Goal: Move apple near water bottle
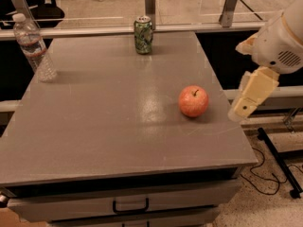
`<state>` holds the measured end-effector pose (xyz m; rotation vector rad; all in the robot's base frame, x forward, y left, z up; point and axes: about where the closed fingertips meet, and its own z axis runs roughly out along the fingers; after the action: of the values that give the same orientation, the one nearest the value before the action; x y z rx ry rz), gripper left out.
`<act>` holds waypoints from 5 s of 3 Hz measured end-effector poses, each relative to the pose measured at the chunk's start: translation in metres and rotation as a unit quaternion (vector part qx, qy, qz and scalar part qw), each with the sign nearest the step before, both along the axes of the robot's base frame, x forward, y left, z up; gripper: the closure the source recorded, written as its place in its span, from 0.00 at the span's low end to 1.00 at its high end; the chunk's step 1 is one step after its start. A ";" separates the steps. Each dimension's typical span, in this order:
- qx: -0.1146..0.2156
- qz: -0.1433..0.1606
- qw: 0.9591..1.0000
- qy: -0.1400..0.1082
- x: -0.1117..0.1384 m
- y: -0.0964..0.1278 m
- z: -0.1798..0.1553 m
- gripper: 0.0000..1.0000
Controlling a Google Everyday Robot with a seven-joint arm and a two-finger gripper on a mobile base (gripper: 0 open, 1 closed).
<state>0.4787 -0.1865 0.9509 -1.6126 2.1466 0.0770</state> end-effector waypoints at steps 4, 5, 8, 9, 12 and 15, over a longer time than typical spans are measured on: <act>0.077 -0.021 0.997 -0.023 0.040 0.055 -0.097 0.18; 0.095 -0.028 0.995 -0.018 0.047 0.060 -0.102 0.42; 0.142 -0.025 0.989 -0.040 0.057 0.068 -0.043 1.00; 0.142 -0.025 0.989 -0.040 0.057 0.068 -0.043 1.00; 0.177 0.105 0.973 -0.101 0.126 0.268 -0.014 1.00; 0.190 0.076 0.974 -0.098 0.197 0.386 -0.058 1.00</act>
Offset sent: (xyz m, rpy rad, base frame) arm 0.0425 0.0634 -0.0737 0.1960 -0.0974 -0.0301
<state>0.6752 0.1997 0.8926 -1.4860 1.7315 0.3414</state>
